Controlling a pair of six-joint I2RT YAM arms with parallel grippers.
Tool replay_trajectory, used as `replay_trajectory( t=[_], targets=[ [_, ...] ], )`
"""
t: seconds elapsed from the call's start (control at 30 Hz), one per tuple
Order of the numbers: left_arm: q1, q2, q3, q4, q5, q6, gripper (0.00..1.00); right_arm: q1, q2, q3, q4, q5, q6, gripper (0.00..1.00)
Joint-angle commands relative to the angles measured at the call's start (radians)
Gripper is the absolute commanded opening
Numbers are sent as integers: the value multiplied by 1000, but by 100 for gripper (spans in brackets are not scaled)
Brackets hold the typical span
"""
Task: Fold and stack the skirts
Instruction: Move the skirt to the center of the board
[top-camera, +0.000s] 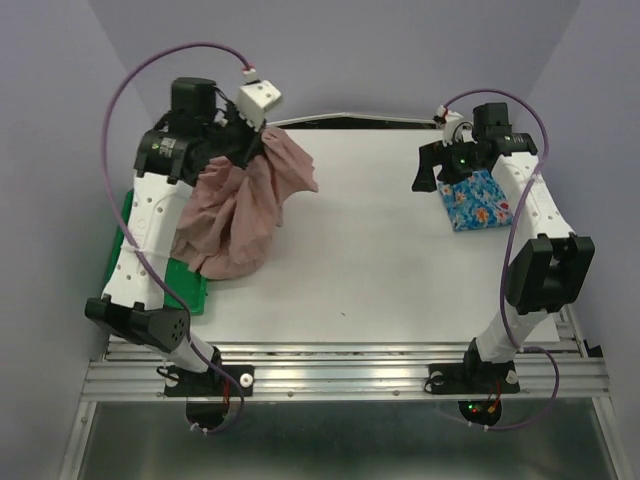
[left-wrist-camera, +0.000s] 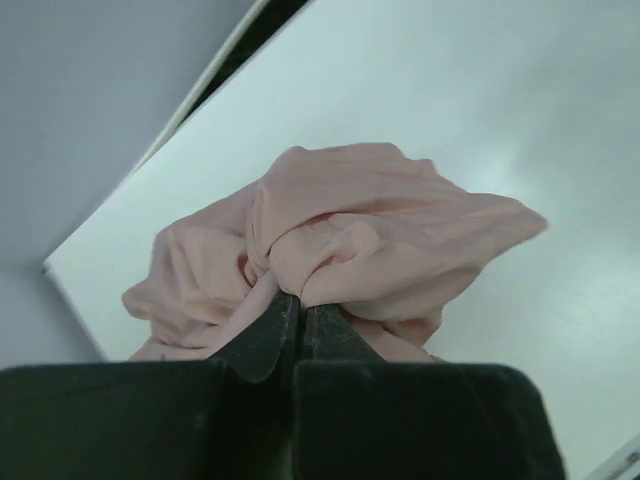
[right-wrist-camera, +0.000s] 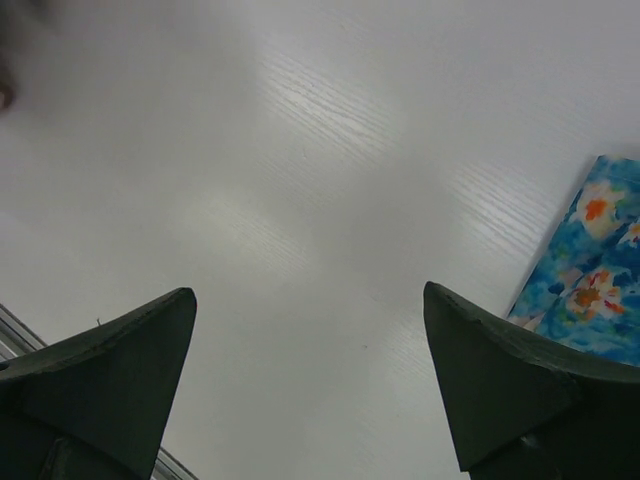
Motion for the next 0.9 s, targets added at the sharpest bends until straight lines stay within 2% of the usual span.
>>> replay_trajectory(
  t=[0.0, 0.13, 0.23, 0.3, 0.37, 0.4, 0.47, 0.57, 0.67, 0.8, 0.87],
  targets=[
    [-226, 13, -141, 114, -41, -101, 0, 5, -87, 11, 29, 28, -25, 100],
    [-377, 42, -446, 308, -91, -185, 0, 5, -117, -21, -11, 26, -101, 100],
    [-492, 100, -550, 452, -135, -245, 0, 5, -151, -61, -31, 29, -137, 99],
    [-526, 152, -557, 497, -123, -302, 1, 5, -171, -87, -34, 48, -152, 96],
    [-546, 235, -533, 526, -92, -328, 19, 5, -202, -132, -32, 59, -177, 90],
    [-548, 272, -523, 534, -68, -334, 39, 5, -220, -162, -32, 65, -187, 87],
    [-549, 278, -499, 542, -55, -328, 55, 5, -237, -185, -29, 68, -197, 79],
    [-545, 223, -479, 525, -43, -264, 64, 5, -246, -209, -34, 56, -218, 73],
    [-502, 84, -483, 475, 29, -204, 70, 5, -227, -198, -58, -30, -221, 68],
    [-395, -46, -566, 398, 58, -129, 72, 88, -206, -221, -14, -41, -192, 64],
    [-336, -77, -623, 294, 83, -49, 71, 147, -205, -242, 49, -17, -172, 60]
  ],
)
